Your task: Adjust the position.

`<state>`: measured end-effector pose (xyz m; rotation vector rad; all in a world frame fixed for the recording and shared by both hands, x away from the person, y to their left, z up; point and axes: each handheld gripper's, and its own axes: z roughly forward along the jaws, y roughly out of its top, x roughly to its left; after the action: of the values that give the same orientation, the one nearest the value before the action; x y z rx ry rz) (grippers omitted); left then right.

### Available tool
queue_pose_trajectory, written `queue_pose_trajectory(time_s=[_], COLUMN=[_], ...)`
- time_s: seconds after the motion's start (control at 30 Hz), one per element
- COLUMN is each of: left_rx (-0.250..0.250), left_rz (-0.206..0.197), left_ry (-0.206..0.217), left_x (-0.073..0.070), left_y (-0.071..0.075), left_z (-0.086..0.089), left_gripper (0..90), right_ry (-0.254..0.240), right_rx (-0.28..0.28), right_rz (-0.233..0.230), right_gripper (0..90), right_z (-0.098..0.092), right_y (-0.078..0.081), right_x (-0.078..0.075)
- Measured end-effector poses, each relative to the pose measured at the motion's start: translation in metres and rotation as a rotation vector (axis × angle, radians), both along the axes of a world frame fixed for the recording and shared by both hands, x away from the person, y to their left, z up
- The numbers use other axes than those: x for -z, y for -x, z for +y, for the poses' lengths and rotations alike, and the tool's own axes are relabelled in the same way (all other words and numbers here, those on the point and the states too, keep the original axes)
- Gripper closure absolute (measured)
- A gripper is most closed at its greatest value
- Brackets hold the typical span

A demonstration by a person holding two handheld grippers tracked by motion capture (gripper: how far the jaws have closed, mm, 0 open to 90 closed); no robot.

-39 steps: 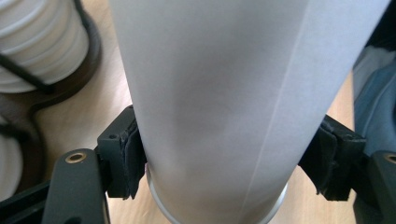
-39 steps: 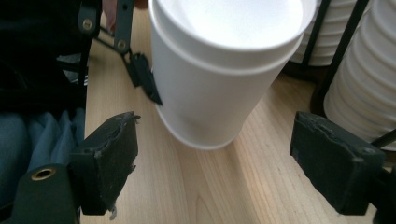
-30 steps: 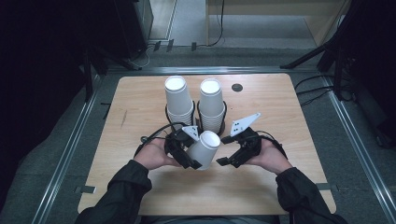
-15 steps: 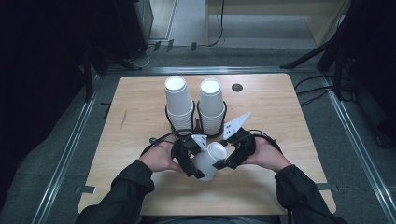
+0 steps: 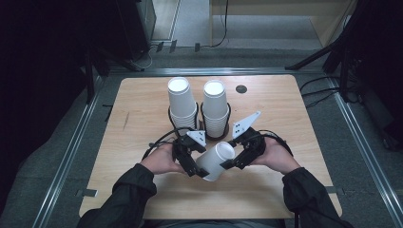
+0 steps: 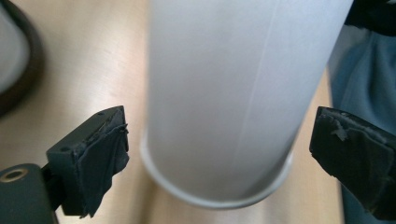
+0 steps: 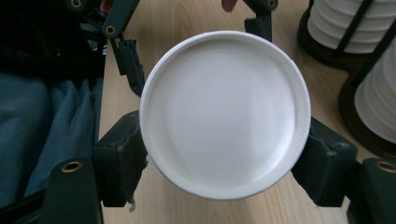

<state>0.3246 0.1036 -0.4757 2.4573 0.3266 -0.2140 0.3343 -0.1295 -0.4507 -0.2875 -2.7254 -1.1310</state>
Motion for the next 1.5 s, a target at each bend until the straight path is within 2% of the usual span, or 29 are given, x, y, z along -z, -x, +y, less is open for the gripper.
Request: queue_pose_trajectory(time_s=[0.07,0.1,0.17,0.2,0.27,0.4,0.57,0.63,0.67,0.73,0.87,0.97,1.03,1.13,1.23,1.3,1.4,1.5], left_rx=[-0.014,-0.017,-0.030,-0.034,-0.051,-0.086,-0.081,-0.074,-0.076,-0.086,-0.080,-0.079,-0.104,-0.107,-0.103,-0.103,-0.105,-0.101], left_rz=[-0.024,-0.010,-0.029,-0.016,-0.020,-0.025,-0.002,-0.006,-0.004,0.003,0.002,-0.013,-0.019,-0.013,-0.002,-0.047,-0.028,-0.026], left_ry=[0.020,0.028,0.052,0.062,0.085,0.125,0.157,0.171,0.179,0.202,0.211,0.212,0.246,0.301,0.326,0.309,0.326,0.328], left_x=[-0.002,-0.003,-0.004,-0.005,-0.005,-0.005,-0.003,-0.003,-0.002,0.002,0.005,0.006,0.004,0.001,0.000,-0.002,-0.006,-0.007], left_y=[-0.001,-0.002,-0.003,-0.004,-0.005,-0.006,-0.008,-0.007,-0.007,-0.008,-0.006,-0.004,-0.002,-0.002,-0.002,0.001,0.000,0.000], left_z=[0.004,0.006,0.010,0.012,0.015,0.021,0.023,0.023,0.022,0.020,0.014,0.010,0.008,0.009,0.010,0.013,0.015,0.016], left_gripper=[4.6,4.7,4.7,4.7,4.7,4.6,4.5,4.0,4.0,4.0,3.9,3.9,3.3,3.2,5.3,9.6,13.4,17.0], right_ry=[-0.007,-0.011,-0.023,-0.028,-0.042,-0.068,-0.105,-0.153,-0.153,-0.185,-0.211,-0.235,-0.240,-0.249,-0.265,-0.269,-0.285,-0.294], right_rx=[0.016,0.024,0.035,0.045,0.061,0.103,0.138,0.153,0.153,0.160,0.163,0.163,0.157,0.148,0.135,0.124,0.123,0.123], right_rz=[0.002,-0.011,-0.009,-0.007,-0.018,-0.011,-0.026,-0.017,-0.017,-0.029,-0.040,-0.035,-0.039,-0.024,-0.003,-0.004,0.002,0.009], right_gripper=[26.1,26.1,26.1,26.0,26.0,26.0,26.0,26.0,26.0,26.1,26.0,26.1,26.1,26.1,26.1,26.3,26.7,26.7], right_z=[-0.003,-0.005,-0.009,-0.011,-0.015,-0.023,-0.028,-0.031,-0.031,-0.032,-0.031,-0.028,-0.025,-0.021,-0.018,-0.017,-0.018,-0.020], right_y=[0.000,0.000,-0.001,0.000,0.000,0.001,0.003,0.002,0.002,0.002,0.003,0.004,0.004,0.004,0.003,0.003,0.002,0.002], right_x=[-0.001,-0.002,-0.002,-0.003,-0.002,-0.003,-0.008,-0.014,-0.014,-0.021,-0.026,-0.029,-0.029,-0.027,-0.025,-0.024,-0.024,-0.025])
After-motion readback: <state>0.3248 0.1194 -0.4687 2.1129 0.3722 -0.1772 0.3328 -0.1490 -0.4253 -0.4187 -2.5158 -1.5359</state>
